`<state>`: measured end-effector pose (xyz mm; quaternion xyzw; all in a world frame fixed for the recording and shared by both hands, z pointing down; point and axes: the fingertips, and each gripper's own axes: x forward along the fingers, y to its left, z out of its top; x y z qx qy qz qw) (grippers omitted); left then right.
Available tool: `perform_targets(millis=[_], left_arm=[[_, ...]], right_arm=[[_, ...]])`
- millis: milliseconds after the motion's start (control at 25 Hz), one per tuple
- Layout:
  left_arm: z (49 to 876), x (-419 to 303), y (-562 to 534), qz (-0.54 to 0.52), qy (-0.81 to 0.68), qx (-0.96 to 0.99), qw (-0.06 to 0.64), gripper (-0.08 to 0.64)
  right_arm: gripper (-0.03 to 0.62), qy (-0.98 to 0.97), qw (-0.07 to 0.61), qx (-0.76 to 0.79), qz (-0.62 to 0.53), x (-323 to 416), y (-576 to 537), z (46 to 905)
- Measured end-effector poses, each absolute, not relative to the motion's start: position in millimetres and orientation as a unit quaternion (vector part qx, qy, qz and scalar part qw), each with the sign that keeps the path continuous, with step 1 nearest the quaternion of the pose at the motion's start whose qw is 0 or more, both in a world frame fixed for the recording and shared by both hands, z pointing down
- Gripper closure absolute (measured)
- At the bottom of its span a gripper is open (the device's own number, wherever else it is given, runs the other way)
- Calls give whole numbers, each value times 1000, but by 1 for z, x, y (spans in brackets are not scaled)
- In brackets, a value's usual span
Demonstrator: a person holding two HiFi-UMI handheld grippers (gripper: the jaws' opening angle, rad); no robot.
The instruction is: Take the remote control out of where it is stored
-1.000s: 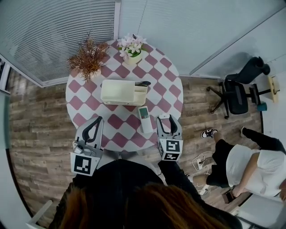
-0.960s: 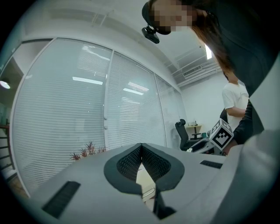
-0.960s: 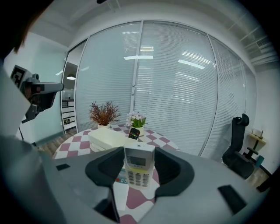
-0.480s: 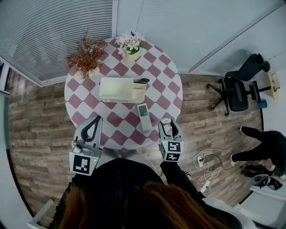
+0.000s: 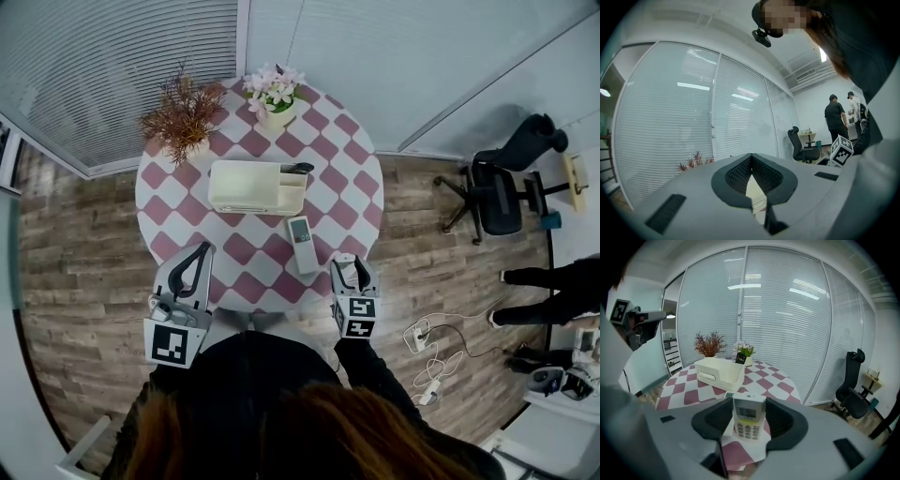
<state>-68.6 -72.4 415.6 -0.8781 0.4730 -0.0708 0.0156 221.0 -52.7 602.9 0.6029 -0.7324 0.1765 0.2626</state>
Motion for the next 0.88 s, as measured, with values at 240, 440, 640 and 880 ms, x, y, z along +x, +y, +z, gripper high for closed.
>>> perform_targets(millis=[240, 440, 640, 880], left_arm=[[416, -69, -73, -76, 475, -877, 16, 554], [416, -71, -73, -78, 478, -875, 15, 554], [417, -72, -74, -77, 480, -873, 16, 554], [417, -71, -76, -76, 481, -873, 17, 554]], right_arm=[[362, -735, 263, 597, 185, 217, -54, 611], [362, -733, 269, 593, 195, 217, -54, 620], [362, -734, 272, 591, 197, 218, -56, 624], [362, -737, 275, 585, 195, 215, -63, 626]])
